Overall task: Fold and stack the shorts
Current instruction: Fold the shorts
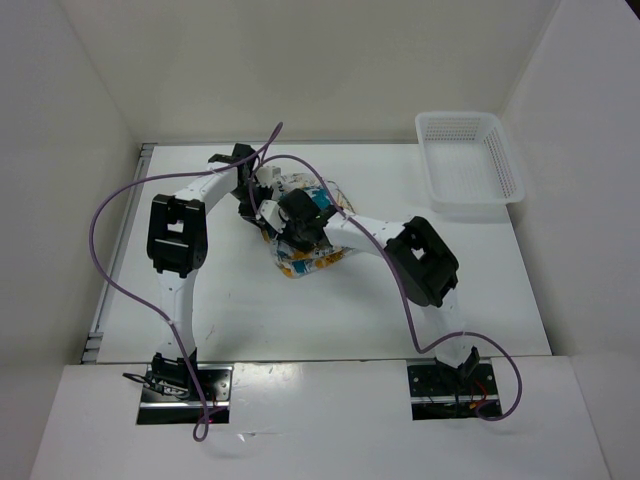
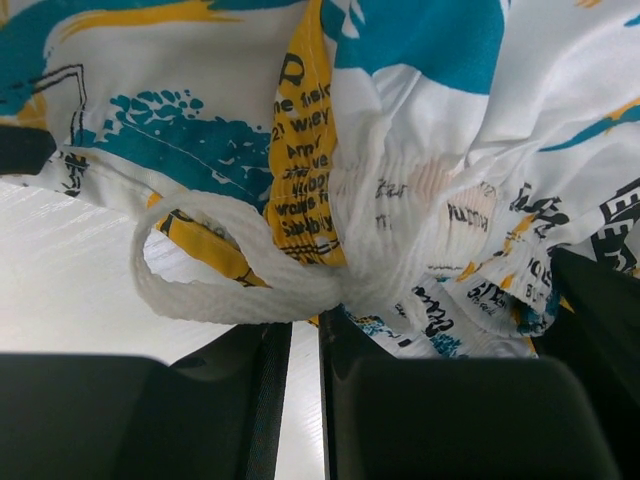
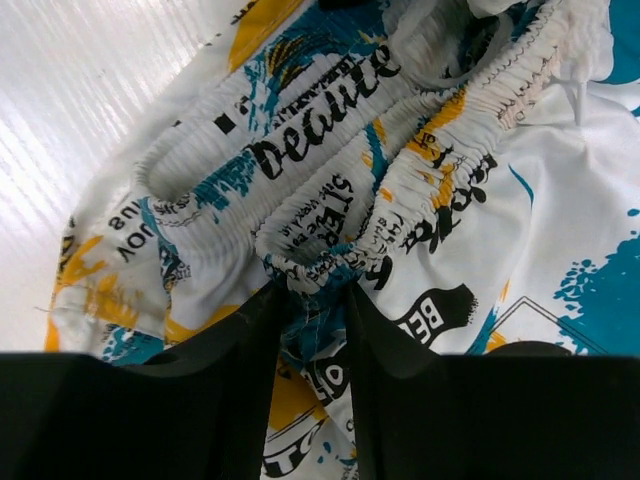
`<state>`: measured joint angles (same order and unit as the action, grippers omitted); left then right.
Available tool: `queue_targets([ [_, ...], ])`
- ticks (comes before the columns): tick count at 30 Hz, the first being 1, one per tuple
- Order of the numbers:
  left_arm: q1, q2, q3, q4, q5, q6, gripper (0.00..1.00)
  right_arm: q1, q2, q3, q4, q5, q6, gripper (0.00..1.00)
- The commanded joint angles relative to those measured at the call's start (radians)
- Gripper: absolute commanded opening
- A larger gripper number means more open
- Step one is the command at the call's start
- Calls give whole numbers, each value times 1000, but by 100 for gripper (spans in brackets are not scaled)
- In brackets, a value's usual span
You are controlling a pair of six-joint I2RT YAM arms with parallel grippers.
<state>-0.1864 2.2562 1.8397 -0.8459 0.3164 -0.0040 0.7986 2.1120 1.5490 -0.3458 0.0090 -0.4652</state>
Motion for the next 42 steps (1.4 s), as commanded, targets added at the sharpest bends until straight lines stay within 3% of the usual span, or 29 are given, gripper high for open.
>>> queue_targets([
  [1,-4,3,16,-5,-4,4,23,-13,5,37,56,25,13,35],
  [8,-4,3,16,-5,-4,4,23,-13,-27,37,56,25,13,28],
  [15,-4,3,16,-5,-4,4,23,-13,-27,34,47,25,13,0],
  [20,-4,25,27,-5,-4,4,21,-13,-76,85,16,23,2,0],
  [25,-4,36,69,-5,-4,4,19,-13,-139,114,-82,-144,2,0],
  [31,-4,45,78,-15,-4,4,17,-1,-121,80,-151,-268,-41,0],
  [37,-4,55,99,-15,-13,4,17,-1,-32,180,-243,-346,-171,0],
  [40,-4,68,124,-24,-13,4,17,23,38,191,-277,-317,-231,24],
  [41,-4,68,124,-24,-13,4,17,33,51,201,-277,-295,-245,38],
  [42,-4,68,124,-24,-23,4,17,33,51,201,-268,-279,-245,45],
])
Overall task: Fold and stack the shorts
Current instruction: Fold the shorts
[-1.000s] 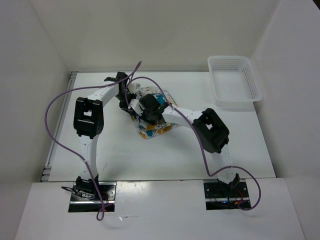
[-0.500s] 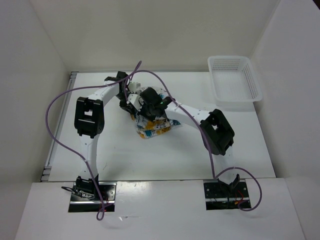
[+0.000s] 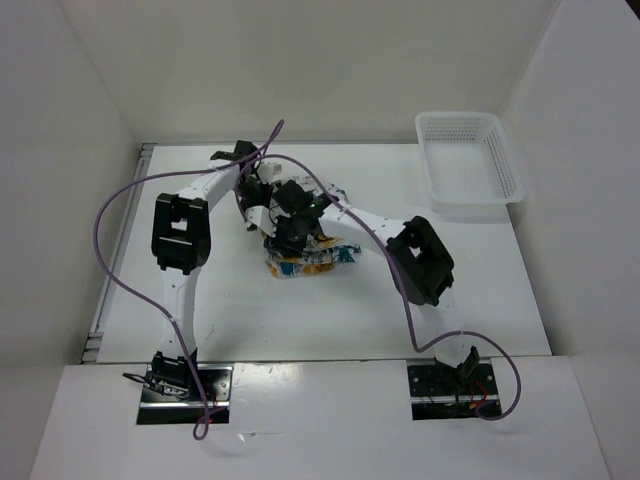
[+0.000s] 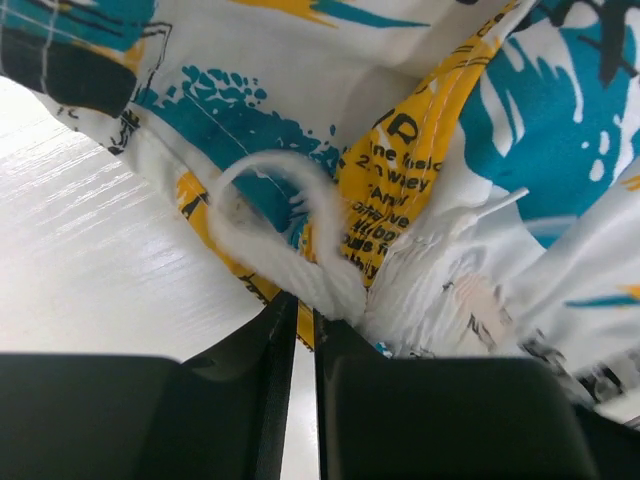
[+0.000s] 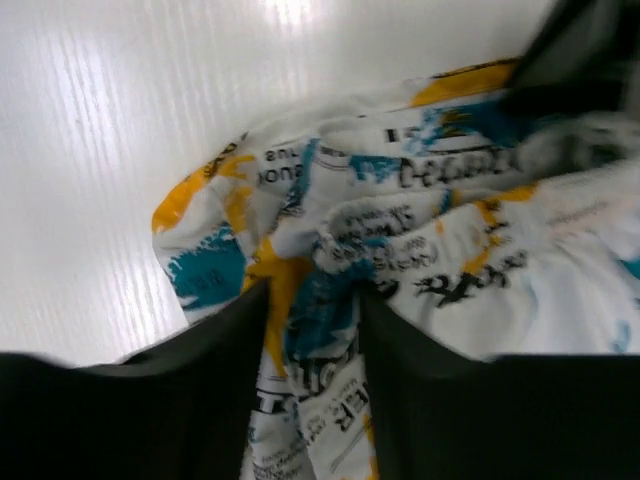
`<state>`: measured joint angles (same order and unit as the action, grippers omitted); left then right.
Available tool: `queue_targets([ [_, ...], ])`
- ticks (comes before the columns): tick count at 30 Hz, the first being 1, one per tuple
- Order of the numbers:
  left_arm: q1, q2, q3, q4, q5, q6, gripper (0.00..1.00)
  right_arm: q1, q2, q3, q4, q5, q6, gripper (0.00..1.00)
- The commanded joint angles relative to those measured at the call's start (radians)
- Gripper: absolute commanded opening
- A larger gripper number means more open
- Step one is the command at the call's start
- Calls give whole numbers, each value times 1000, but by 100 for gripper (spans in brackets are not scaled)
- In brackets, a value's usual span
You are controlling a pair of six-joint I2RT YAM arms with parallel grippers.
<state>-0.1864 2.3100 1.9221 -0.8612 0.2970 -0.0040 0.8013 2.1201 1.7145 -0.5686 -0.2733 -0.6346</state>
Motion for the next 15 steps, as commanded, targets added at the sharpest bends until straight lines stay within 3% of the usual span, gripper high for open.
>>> queue_targets([
  [1,-4,14,41,-9,-4,4,17,42,52,36,-33,3,-59,51],
  [2,-4,14,41,-9,-15,4,19,42,52,36,-16,35,-42,65],
  [5,7,14,41,-9,-15,4,25,42,12,62,41,68,27,69],
  [11,59,-26,109,-18,-47,4,35,42,-129,117,81,80,191,67],
  [15,59,-87,129,-18,-47,4,40,29,-230,-4,105,143,202,53],
])
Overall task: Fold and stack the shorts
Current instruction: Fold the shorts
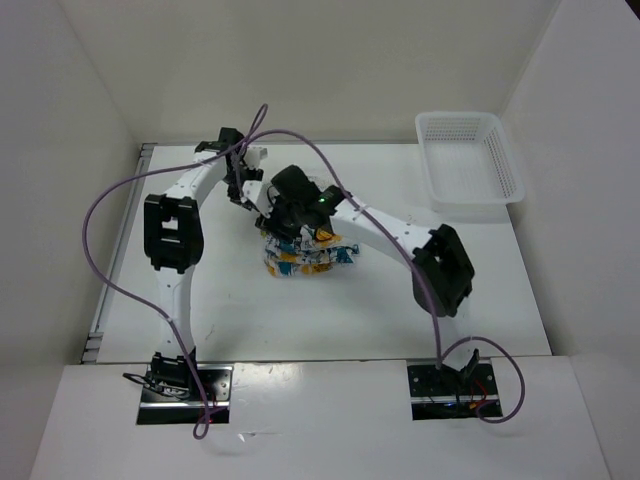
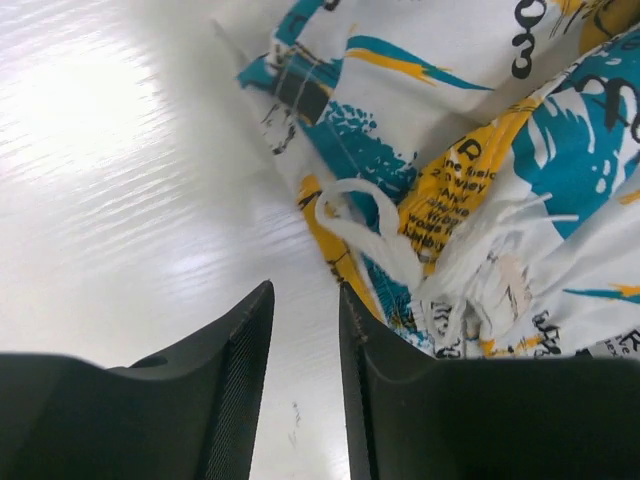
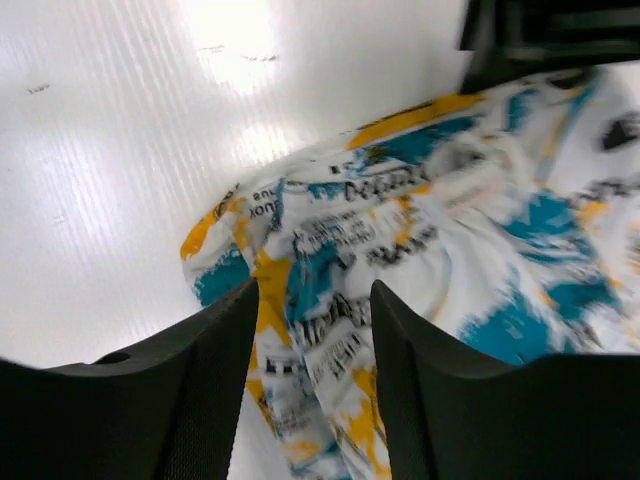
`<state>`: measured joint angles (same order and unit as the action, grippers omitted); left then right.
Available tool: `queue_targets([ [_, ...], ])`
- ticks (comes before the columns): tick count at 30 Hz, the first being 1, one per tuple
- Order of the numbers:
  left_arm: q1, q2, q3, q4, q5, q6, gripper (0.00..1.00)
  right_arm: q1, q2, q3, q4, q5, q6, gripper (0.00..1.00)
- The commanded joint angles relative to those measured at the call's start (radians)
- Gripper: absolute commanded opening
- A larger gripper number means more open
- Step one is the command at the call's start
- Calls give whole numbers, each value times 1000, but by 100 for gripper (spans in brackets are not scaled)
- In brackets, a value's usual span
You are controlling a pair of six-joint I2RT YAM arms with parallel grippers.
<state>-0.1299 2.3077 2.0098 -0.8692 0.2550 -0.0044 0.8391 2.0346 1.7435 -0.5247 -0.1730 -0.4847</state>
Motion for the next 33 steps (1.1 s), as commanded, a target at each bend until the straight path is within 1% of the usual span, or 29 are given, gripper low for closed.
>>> queue_targets([
  [1,3,-103,41,-10,-5,4,40,-20,-163,-103,74,43,52,49],
  [2,3,-113,50,-10,-5,4,42,-46,-200,-137,74,52,63,44],
  [3,3,-113,50,-22,-5,4,42,-63,-215,-198,86,52,63,33],
  [5,-7,-148,50,-34,38,4,42,-95,-240,-260,115,70,75,21],
  [6,-23,-159,50,-34,56,4,42,-125,-250,-318,129,81,75,15],
  [7,-48,-168,38,-34,87,4,40,-142,-251,-341,140,93,75,7],
  [9,-83,-183,23,-45,98,4,39,-178,-237,-392,152,93,75,2],
  [10,-118,-183,11,-45,98,4,38,-189,-220,-404,164,105,75,1],
  [14,-168,-142,-9,-45,96,4,38,-256,-169,-443,189,106,63,0],
  [16,-168,-97,-9,-36,83,4,36,-268,-140,-459,189,115,35,0],
  [20,-168,-19,4,-16,-14,4,35,-268,-131,-538,189,124,6,0],
  [21,-168,2,4,-4,-66,4,34,-268,-131,-550,189,115,6,0],
  [22,-168,12,4,7,-88,4,34,-268,-131,-559,189,115,6,0],
  [26,-149,53,23,16,-134,4,33,-268,-149,-591,180,96,6,0],
  [29,-149,64,23,26,-163,4,33,-268,-158,-592,180,108,-3,0],
  [30,-149,64,23,26,-172,4,33,-268,-159,-592,180,121,-3,2],
  [33,-149,49,23,26,-163,4,33,-268,-159,-536,189,154,-14,2],
])
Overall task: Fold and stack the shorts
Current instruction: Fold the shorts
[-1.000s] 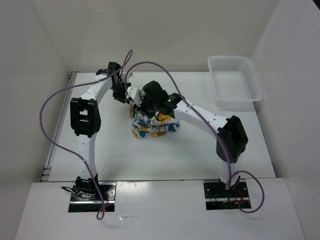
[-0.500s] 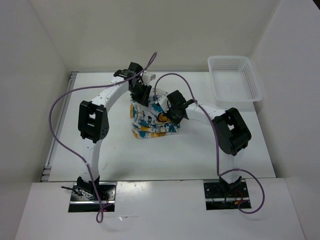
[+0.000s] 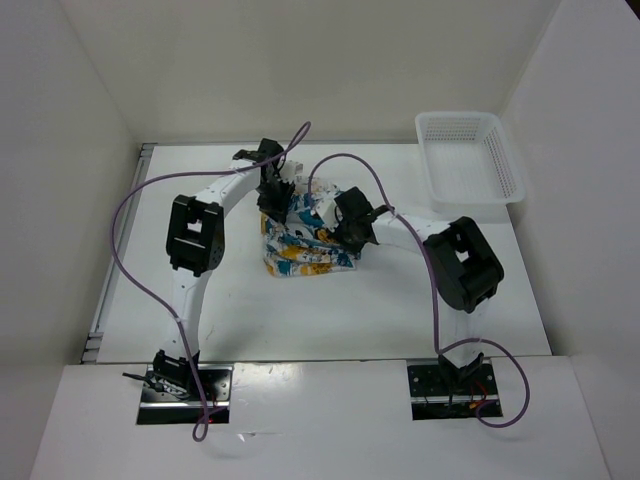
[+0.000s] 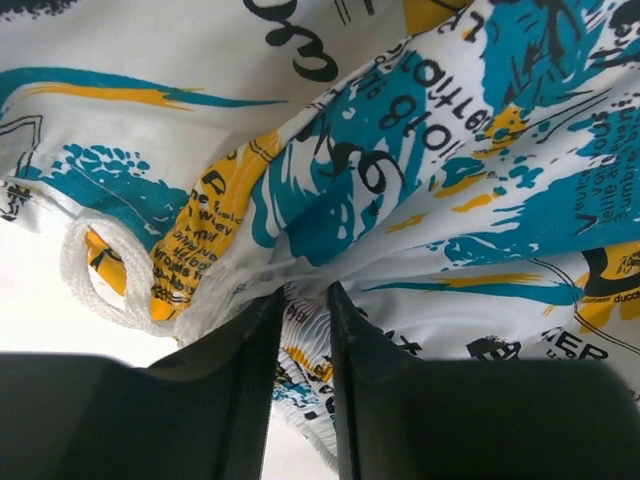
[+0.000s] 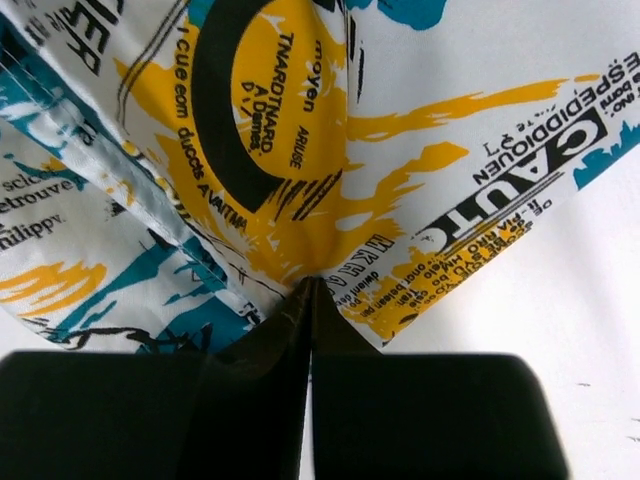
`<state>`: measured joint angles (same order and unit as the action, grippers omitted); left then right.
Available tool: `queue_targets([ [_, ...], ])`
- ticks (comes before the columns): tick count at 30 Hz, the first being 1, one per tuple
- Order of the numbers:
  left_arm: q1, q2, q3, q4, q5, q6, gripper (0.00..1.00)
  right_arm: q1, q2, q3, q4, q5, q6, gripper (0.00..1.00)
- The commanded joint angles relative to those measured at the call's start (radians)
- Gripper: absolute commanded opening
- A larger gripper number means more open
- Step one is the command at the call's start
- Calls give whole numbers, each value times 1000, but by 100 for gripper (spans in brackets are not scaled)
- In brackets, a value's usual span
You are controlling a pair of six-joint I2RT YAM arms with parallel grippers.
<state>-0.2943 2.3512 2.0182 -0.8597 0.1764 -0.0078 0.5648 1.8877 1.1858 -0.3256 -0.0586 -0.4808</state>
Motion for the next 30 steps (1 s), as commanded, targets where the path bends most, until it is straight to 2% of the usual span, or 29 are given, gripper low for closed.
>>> queue_targets([
  [1,15,-19,14,16,-60,8,36,6,-22,59,-1,51,-18,3],
  [4,15,-91,14,16,-37,8,39,6,-48,162,-1,78,-6,5],
  [7,15,-179,14,16,-14,8,42,6,-90,262,-23,91,19,10],
  [11,15,-314,-32,7,-5,8,49,6,-188,304,3,144,37,20],
  [16,131,-485,-133,43,34,8,49,-68,-382,163,138,303,48,26],
  [23,417,-636,-349,136,-29,8,53,-232,-555,-47,189,391,-16,33],
  [28,443,-728,-492,194,-17,8,69,-367,-666,-123,200,391,-16,35],
  [30,443,-768,-533,221,-6,8,73,-376,-703,-166,200,401,-25,36],
])
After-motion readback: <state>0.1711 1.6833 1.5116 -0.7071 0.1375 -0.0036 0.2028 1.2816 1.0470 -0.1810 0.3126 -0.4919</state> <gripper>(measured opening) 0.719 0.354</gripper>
